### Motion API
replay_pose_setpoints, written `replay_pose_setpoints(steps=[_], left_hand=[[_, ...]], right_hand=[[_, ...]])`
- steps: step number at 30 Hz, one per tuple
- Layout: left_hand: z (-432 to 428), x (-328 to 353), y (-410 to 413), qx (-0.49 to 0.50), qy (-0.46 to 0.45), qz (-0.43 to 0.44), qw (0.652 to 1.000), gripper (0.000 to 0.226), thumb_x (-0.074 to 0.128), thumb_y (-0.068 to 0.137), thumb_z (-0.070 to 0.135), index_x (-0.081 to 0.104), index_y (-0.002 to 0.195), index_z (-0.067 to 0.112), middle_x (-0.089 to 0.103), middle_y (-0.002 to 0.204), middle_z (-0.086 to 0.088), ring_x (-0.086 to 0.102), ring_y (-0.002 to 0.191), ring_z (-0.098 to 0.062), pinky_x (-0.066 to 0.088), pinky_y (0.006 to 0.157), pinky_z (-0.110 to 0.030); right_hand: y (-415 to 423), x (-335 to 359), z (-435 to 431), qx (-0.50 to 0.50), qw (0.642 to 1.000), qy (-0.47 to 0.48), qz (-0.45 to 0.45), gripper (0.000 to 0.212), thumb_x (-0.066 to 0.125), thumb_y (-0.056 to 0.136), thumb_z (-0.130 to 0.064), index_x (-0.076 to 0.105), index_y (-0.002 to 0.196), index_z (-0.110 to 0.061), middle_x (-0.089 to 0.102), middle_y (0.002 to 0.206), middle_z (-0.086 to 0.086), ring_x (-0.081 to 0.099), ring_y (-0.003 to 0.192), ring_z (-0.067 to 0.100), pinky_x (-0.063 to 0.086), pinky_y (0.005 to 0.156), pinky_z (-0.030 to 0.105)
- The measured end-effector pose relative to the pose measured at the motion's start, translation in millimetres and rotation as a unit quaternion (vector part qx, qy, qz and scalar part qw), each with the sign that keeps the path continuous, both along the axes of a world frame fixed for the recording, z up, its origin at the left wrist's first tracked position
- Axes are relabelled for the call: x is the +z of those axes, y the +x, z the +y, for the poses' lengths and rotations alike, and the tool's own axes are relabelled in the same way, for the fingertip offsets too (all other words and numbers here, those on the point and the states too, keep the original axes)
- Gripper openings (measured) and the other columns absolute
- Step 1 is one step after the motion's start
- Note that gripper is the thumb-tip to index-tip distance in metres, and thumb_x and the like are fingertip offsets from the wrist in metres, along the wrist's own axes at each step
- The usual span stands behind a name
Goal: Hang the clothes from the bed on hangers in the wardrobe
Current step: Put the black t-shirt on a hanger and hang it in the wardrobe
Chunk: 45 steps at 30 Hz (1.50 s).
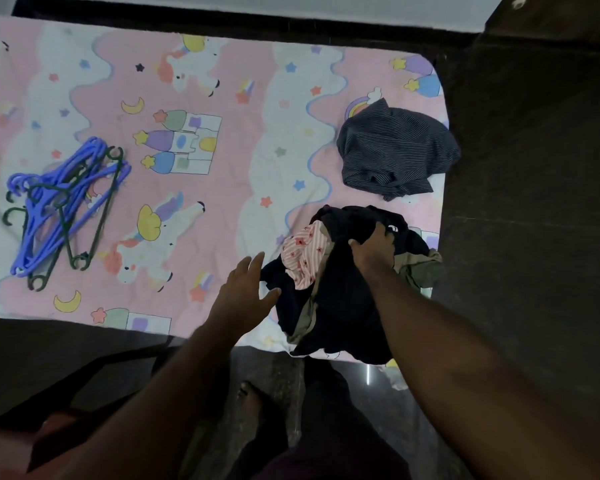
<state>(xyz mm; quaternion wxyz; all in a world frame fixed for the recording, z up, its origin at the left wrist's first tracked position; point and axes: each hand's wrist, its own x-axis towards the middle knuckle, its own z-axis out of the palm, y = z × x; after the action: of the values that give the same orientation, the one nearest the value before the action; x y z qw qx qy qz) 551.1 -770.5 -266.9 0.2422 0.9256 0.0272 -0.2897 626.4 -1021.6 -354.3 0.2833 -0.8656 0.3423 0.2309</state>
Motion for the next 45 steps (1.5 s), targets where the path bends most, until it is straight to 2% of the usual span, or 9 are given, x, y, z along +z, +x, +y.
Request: replay_pose_setpoints(steps=[6,13,17,23,26,30,35,40,45], left_hand=[[-12.2,-0.1,14.5,-0.03,-0.011,0.016,0.999,0.069,0.057,0.095,0.037,0.026,0.152,0.016,0.032,0.154,-0.006,0.037,0.138,-0.023,0.034,0.107,-0.033],[-47.2,14.8,40.3,0.091,-0.09,0.066,0.99,0.054,0.057,0.097,0.035,0.041,0.145,0.015,0.052,0.138,-0.009,0.054,0.12,-0.025,0.04,0.094,-0.03],[-71.0,17.8,51.9,0.264,-0.24,0.158,0.921,0.041,0.05,0.099,0.043,0.055,0.131,0.019,0.064,0.107,0.0,0.061,0.091,-0.014,0.047,0.077,-0.029],[-89.2,16.6,60.5,0.331,-0.368,0.225,0.839,0.026,0.057,0.097,0.034,0.068,0.103,0.01,0.071,0.093,-0.004,0.066,0.091,-0.022,0.053,0.081,-0.035],[-94.7,22.0,67.4,0.356,-0.354,0.149,0.852,0.011,0.061,0.094,0.01,0.07,0.094,0.004,0.071,0.09,-0.016,0.067,0.088,-0.031,0.057,0.085,-0.045],[-104.9,53.1,85.4,0.344,-0.387,0.077,0.852,0.013,0.06,0.092,0.0,0.069,0.098,0.008,0.072,0.093,-0.008,0.069,0.089,-0.024,0.057,0.086,-0.037],[-91.9,90.0,103.6,0.309,-0.432,0.043,0.846,0.027,0.057,0.093,0.0,0.056,0.119,0.008,0.064,0.097,-0.01,0.065,0.071,-0.016,0.058,0.064,-0.027],[-27.3,67.3,79.9,0.329,-0.335,0.062,0.881,0.033,0.061,0.095,0.013,0.053,0.126,0.007,0.067,0.098,-0.011,0.067,0.071,-0.022,0.055,0.067,-0.031],[25.5,21.6,12.2,0.362,-0.288,0.128,0.877,0.034,0.063,0.094,0.016,0.054,0.125,0.004,0.067,0.092,-0.011,0.065,0.07,-0.022,0.053,0.065,-0.032]], right_hand=[[0.4,-9.0,-21.7,-0.059,0.996,0.048,-0.049,0.034,0.065,0.092,-0.018,0.063,0.123,-0.003,0.063,0.126,0.018,0.056,0.12,0.035,0.045,0.097,0.038],[-16.0,51.0,7.2,-0.179,0.937,0.202,-0.224,0.008,0.072,0.086,-0.017,0.071,0.085,-0.009,0.069,0.081,0.003,0.061,0.076,0.014,0.052,0.078,0.035],[-44.2,77.4,37.2,-0.163,0.906,0.304,-0.246,0.015,0.071,0.084,-0.01,0.069,0.075,-0.021,0.071,0.077,0.0,0.063,0.073,0.013,0.055,0.077,0.036],[-58.3,86.8,38.7,-0.116,0.895,0.364,-0.228,0.009,0.064,0.089,-0.004,0.072,0.093,-0.005,0.073,0.088,0.008,0.069,0.086,0.024,0.057,0.083,0.036],[-61.5,85.0,34.8,-0.062,0.91,0.337,-0.231,0.015,0.067,0.088,-0.006,0.07,0.102,-0.007,0.071,0.097,0.006,0.067,0.091,0.016,0.053,0.086,0.032],[-63.2,67.4,27.5,-0.001,0.951,0.249,-0.182,0.069,0.078,0.075,-0.033,0.048,0.135,-0.019,0.054,0.131,0.001,0.053,0.12,0.011,0.043,0.102,0.026],[-29.4,72.3,1.3,-0.025,0.973,0.121,-0.194,0.022,0.061,0.091,-0.012,0.068,0.112,-0.007,0.071,0.108,0.015,0.065,0.105,0.031,0.048,0.094,0.04],[-9.4,118.4,-11.1,-0.069,0.946,0.075,-0.308,0.038,0.053,0.085,0.003,0.064,0.119,-0.011,0.066,0.115,0.001,0.059,0.107,0.014,0.045,0.096,0.023],[-35.7,92.2,46.0,0.074,0.955,0.022,-0.287,0.029,0.062,0.086,-0.01,0.064,0.115,-0.009,0.065,0.116,0.012,0.062,0.105,0.029,0.05,0.094,0.043]])
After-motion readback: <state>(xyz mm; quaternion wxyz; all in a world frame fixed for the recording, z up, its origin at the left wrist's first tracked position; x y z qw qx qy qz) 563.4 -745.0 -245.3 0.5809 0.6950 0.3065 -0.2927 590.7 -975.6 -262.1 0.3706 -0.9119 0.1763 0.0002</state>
